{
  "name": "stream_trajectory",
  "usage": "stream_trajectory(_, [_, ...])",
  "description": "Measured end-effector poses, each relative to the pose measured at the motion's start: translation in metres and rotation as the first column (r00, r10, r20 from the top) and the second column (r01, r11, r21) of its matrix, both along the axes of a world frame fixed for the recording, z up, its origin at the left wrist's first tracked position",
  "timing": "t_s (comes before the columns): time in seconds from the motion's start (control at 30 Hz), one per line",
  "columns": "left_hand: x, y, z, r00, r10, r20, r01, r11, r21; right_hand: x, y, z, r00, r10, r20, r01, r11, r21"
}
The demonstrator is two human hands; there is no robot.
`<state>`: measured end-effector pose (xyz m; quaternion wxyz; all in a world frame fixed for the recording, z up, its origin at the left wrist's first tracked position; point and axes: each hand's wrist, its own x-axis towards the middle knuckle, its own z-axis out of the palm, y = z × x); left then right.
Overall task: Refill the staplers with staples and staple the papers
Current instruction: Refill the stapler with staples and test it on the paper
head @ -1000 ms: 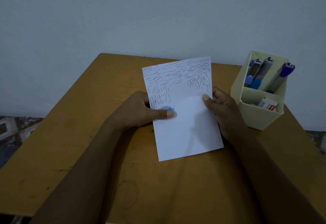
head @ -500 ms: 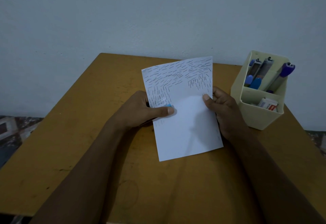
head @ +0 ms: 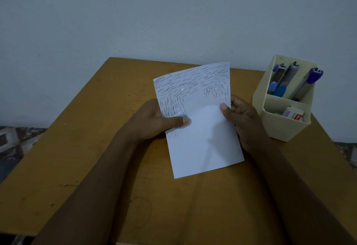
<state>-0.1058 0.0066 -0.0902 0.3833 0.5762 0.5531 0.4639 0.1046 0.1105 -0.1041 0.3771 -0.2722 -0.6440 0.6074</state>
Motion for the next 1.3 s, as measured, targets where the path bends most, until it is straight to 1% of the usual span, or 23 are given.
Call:
stream_trajectory(0.17, [0.001, 0.001, -0.001, 1.000, 0.004, 0.020, -0.004, 1.000, 0.012, 0.000, 0.001, -0.001, 1.000, -0.009, 0.003, 0.009, 1.000, 0.011])
stream_trajectory(0.3, [0.001, 0.003, -0.001, 0.999, -0.013, -0.051, 0.011, 0.999, -0.033, 0.000, 0.003, -0.002, 0.998, -0.052, 0.031, 0.051, 0.998, 0.045])
stream_trajectory(0.4, [0.001, 0.003, 0.002, 0.993, -0.019, -0.121, 0.010, 0.997, -0.071, 0.001, 0.004, -0.002, 0.996, -0.083, 0.012, 0.082, 0.996, 0.038])
stream_trajectory(0.47, [0.001, 0.002, 0.003, 0.990, -0.031, -0.139, 0.020, 0.996, -0.082, 0.001, 0.004, -0.001, 0.996, -0.091, -0.014, 0.091, 0.996, 0.020])
stream_trajectory(0.87, [-0.005, 0.002, 0.000, 0.996, -0.005, -0.088, -0.004, 0.995, -0.097, 0.002, 0.004, 0.001, 0.997, -0.081, -0.014, 0.081, 0.997, 0.007])
stream_trajectory(1.03, [-0.007, 0.000, 0.001, 0.998, -0.022, -0.063, 0.016, 0.996, -0.085, 0.003, 0.002, 0.003, 0.997, -0.068, -0.030, 0.068, 0.998, -0.006])
stream_trajectory(1.17, [-0.010, 0.000, 0.001, 0.996, -0.019, -0.090, 0.009, 0.994, -0.107, 0.004, 0.002, 0.003, 0.997, -0.066, -0.028, 0.066, 0.998, -0.001])
stream_trajectory(1.3, [-0.009, -0.001, 0.000, 0.997, -0.028, -0.071, 0.021, 0.995, -0.097, 0.003, 0.003, 0.002, 0.998, -0.058, -0.015, 0.059, 0.998, 0.012])
